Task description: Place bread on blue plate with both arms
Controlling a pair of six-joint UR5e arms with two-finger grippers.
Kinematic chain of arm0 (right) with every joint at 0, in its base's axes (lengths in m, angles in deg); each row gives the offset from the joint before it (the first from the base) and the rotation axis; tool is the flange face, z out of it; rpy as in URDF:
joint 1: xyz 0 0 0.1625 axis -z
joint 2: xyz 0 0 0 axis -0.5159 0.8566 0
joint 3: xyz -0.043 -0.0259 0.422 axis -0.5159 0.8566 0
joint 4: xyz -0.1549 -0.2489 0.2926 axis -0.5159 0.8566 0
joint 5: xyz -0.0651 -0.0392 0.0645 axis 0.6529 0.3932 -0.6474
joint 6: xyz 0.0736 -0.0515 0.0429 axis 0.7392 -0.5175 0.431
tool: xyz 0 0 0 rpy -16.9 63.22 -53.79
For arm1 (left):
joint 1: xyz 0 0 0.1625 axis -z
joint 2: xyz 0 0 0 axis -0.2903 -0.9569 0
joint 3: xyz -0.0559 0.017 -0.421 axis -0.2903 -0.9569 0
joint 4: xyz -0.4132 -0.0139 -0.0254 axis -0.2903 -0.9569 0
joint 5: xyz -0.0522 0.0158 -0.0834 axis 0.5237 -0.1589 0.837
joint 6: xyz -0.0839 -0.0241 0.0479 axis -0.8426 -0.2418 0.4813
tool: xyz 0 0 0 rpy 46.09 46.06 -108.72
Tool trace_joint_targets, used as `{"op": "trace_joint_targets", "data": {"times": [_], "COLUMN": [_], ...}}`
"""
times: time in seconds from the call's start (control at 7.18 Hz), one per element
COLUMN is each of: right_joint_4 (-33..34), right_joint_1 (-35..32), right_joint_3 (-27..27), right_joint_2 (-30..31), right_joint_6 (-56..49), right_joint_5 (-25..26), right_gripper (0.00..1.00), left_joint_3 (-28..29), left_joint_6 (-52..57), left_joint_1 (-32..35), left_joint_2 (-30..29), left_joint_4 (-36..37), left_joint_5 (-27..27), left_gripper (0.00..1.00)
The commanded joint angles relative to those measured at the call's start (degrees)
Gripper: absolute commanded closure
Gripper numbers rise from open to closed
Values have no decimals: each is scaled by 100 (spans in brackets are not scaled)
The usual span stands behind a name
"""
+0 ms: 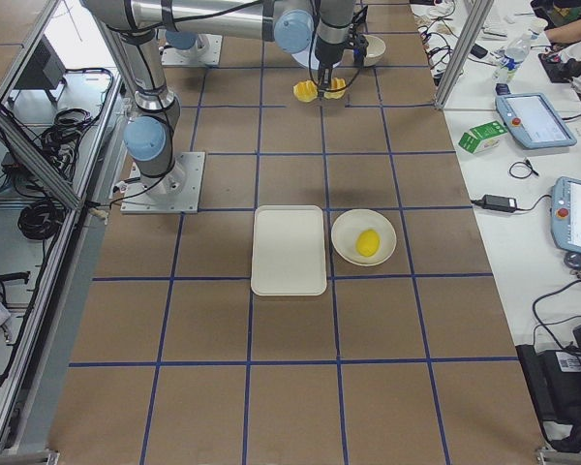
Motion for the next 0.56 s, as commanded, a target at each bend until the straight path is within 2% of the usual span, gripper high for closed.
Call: {"op": "trace_joint_targets", "data": {"times": [0.0, 0.14, 0.28, 0.42], "right_joint_4": [38, 151, 579, 661], "right_joint_1": [-156, -200, -322, -593], "right_joint_3": [-21, -55, -56, -56], "right_joint_2": [-37, -150, -378, -510], "right_joint_6": [131, 157, 305, 698], "right_joint_5": [-186, -186, -178, -178], "right_gripper": [100, 100, 100, 100], "left_joint_3": [-772, -748, -756, -747], "left_joint_6": [-666, -675, -701, -684], "left_joint_1": [317, 509, 720, 861], "left_joint_2": [-446, -744, -1008, -1132], "left_joint_4": [1874, 2340, 2484, 2529], "left_joint_5": [188, 171, 84, -187], "left_gripper": [100, 100, 100, 100]}}
